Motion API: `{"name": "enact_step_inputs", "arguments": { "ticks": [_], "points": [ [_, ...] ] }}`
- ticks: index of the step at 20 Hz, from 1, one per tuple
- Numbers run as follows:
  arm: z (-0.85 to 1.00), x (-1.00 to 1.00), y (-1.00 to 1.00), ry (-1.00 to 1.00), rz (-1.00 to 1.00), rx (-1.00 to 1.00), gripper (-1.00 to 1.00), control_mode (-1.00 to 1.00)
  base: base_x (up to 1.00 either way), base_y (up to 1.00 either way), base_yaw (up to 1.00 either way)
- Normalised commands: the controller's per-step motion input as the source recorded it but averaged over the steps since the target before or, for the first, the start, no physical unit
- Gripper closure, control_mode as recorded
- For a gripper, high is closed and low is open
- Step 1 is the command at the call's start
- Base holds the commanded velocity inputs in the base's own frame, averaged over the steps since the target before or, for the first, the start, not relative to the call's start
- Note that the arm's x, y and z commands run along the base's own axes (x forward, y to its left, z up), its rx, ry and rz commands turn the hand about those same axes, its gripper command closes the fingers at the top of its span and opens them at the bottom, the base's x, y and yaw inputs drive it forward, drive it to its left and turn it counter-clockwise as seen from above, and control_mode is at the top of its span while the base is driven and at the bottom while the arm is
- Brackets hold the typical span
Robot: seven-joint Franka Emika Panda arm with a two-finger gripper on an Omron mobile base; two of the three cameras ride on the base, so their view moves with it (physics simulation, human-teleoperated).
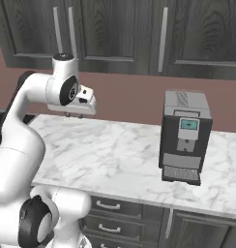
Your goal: Navigate to the electric kettle.
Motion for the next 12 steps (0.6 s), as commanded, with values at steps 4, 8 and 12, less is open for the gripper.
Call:
{"name": "enact_step_inputs", "arguments": {
  "ticks": [4,8,12],
  "points": [
    [0.00,-0.67,0.06,-0.12,0.01,-0.03,-1.00,-1.00,0.00,0.00,0.00],
    [0.00,-1.00,0.09,-0.30,0.00,-0.14,-1.00,-1.00,0.00,0.00,0.00],
    [0.21,-0.77,0.00,-0.31,0.00,-0.16,-1.00,-1.00,0.00,0.00,0.00]
  ]
}}
